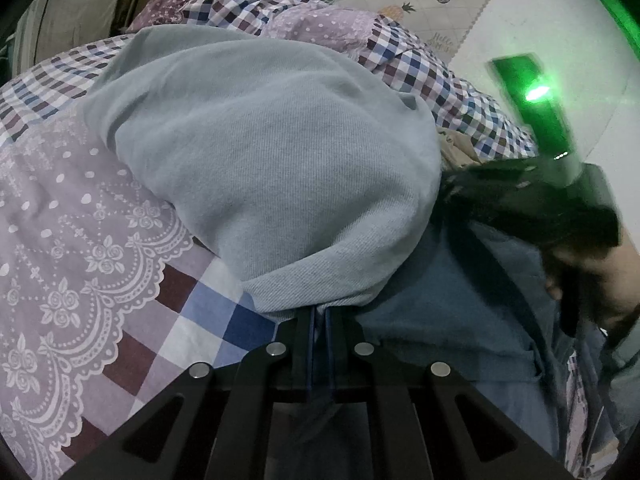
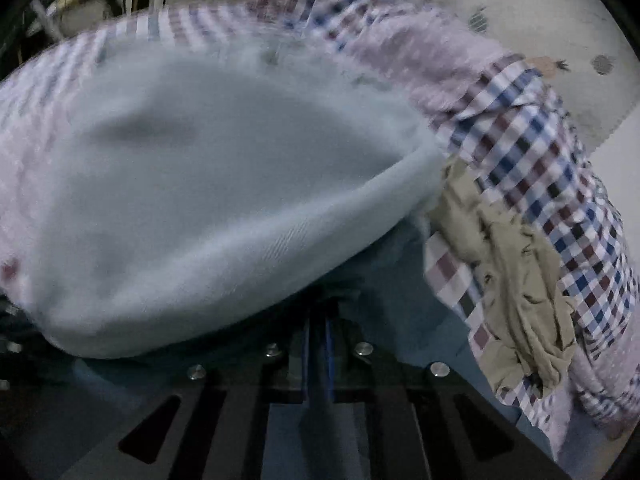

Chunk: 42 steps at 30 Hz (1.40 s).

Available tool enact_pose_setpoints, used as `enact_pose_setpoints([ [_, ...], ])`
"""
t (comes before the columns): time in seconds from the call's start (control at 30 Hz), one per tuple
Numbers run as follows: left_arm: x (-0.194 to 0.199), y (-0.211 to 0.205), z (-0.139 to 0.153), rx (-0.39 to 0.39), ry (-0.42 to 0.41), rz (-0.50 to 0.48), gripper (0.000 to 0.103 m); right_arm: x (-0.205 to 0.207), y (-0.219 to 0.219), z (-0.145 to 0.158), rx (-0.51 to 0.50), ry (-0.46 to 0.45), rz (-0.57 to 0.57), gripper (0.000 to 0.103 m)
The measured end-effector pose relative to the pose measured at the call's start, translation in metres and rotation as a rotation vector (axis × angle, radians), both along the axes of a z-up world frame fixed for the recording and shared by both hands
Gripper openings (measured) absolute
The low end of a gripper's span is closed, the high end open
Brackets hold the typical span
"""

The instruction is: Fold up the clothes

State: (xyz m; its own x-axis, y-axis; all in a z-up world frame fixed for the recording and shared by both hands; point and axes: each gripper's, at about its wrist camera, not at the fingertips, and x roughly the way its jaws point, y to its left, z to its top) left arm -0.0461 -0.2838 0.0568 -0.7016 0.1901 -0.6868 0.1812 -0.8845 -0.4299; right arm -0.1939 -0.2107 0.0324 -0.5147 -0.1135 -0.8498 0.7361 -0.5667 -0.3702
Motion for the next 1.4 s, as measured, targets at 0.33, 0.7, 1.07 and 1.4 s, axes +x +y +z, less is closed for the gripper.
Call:
enact_pose_setpoints([
  [0.33,-0.001,-0.002,-0.001,0.007,0.000,0.002,0.004,0.004,0.114,0.087,-0.207,0.066,-0.139,0.050],
  [0.7,0.001,-0.001,0.000,-0.006,-0.001,0.003,0.004,0.070,0.281,0.079,-0.146,-0.070,-0.288,0.049],
  [1.07,-0.001,0.003,0.001,-0.027,-0.002,0.003,0.005,0.136,0.390,0.047,-0.053,-0.166,-0.350,0.049],
  [1.4,-0.002,0.004,0.000,-0.038,-0.004,0.003,0.005,0.147,0.389,0.007,0.047,-0.208,-0.314,0.018],
])
